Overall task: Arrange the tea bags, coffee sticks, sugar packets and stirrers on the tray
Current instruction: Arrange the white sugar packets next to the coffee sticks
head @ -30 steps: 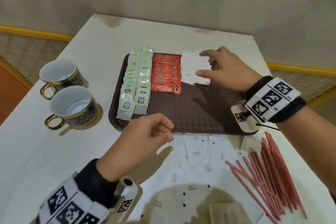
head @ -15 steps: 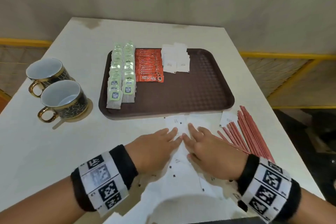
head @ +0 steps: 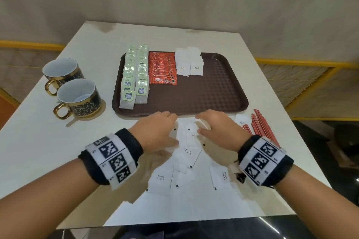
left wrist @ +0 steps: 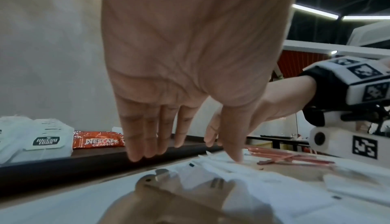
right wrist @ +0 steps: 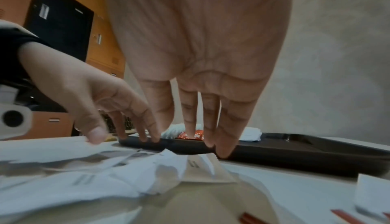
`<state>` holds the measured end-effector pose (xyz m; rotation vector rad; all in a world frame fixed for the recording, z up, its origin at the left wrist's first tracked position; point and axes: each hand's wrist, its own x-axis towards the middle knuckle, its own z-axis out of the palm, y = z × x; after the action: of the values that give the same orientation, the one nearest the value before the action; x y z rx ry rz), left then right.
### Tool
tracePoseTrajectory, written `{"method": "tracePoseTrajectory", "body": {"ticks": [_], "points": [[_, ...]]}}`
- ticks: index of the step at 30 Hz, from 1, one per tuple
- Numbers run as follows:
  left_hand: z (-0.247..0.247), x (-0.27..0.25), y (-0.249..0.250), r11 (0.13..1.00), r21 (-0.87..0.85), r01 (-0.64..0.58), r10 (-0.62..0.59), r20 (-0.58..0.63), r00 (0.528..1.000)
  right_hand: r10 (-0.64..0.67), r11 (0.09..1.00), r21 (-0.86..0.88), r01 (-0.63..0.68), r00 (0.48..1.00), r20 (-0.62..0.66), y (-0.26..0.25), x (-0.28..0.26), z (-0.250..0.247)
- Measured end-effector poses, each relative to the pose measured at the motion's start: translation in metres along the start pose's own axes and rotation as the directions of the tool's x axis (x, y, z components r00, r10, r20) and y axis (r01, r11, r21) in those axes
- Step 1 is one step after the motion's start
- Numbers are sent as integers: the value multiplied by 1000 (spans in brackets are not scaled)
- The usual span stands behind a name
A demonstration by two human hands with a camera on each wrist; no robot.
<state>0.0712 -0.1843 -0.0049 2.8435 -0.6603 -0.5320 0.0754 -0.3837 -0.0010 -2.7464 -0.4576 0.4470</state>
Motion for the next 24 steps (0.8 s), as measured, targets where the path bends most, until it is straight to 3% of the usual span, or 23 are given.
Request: {"method": "tracePoseTrajectory", "body": {"ticks": [4, 9, 13, 18, 21, 24], "points": [[8, 4, -1, 997, 15, 80, -81, 43, 996, 33, 993, -116, -15, 987, 155, -6, 13, 6], [6, 6, -6, 983, -110, 145, -140, 52, 989, 84, 996, -38, -79, 983, 161, -5, 19, 10], [3, 1, -9, 966, -230, 118, -124, -14, 992, 94, 995, 24, -101, 976, 194, -4, 18, 8], [-6, -6, -19, 866, -489, 106, -187, -119, 975, 18, 995, 93, -37, 980, 197, 0, 21, -2], [-10, -9, -24, 739, -664, 114, -239, -99, 966, -26, 1000, -4, 27, 977, 210, -3, 22, 2], [-8, -16, -23, 453, -883, 120, -271, -8, 963, -6, 998, -56, 19, 977, 212, -7, 25, 9]]}}
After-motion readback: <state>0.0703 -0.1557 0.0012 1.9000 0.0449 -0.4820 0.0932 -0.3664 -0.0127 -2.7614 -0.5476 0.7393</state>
